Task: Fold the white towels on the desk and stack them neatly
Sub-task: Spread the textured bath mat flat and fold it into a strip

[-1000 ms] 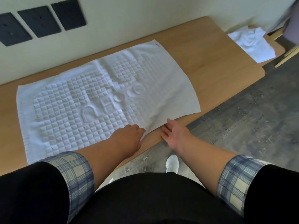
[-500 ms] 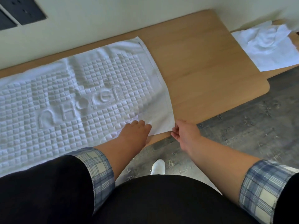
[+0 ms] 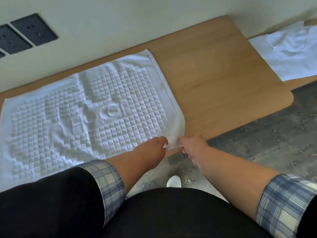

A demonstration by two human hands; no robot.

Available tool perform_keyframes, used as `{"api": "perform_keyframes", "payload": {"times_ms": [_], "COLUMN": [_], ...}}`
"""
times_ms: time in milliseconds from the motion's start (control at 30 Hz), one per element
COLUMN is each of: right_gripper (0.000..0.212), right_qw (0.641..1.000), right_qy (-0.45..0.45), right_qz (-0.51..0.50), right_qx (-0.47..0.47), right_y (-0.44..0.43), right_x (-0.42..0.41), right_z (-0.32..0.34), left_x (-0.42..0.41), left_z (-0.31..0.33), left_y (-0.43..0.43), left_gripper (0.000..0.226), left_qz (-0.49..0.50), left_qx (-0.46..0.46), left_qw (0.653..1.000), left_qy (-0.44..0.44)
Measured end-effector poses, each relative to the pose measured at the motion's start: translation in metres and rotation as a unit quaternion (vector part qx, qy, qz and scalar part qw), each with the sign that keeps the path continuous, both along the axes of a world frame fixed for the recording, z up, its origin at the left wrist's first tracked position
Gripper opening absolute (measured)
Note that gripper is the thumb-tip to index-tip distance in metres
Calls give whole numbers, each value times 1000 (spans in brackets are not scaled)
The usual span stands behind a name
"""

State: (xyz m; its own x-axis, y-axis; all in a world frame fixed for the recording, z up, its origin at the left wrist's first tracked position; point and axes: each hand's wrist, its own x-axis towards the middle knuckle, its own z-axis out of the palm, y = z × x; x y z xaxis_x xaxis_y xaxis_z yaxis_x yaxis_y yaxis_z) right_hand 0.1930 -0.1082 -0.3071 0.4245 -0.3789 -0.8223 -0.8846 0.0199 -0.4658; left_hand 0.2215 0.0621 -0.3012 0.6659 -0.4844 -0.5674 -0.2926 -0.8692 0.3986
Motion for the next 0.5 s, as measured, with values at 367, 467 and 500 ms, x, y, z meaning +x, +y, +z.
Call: {"api": "perform_keyframes", "payload": {"times_ms": [367, 467, 500], "right_gripper": [49, 52, 52], "right_qw": [866, 779, 762], "right_qy": [-191, -155, -144], "right_qz": [411, 558, 576], "right_qx": [-208, -241, -258], "right_y": [-2, -2, -5], "right_x": [-12, -7, -6], "right_z": [2, -8, -11], "left_x": [9, 13, 15], "left_z": [-1, -4, -5], "left_y": [-7, -2, 1], "left_gripper": [47, 45, 45], "left_qz": [-183, -213, -209], "left_qx": [49, 40, 40], "left_qw": [982, 975, 976], "left_qy": [-19, -46, -51]}}
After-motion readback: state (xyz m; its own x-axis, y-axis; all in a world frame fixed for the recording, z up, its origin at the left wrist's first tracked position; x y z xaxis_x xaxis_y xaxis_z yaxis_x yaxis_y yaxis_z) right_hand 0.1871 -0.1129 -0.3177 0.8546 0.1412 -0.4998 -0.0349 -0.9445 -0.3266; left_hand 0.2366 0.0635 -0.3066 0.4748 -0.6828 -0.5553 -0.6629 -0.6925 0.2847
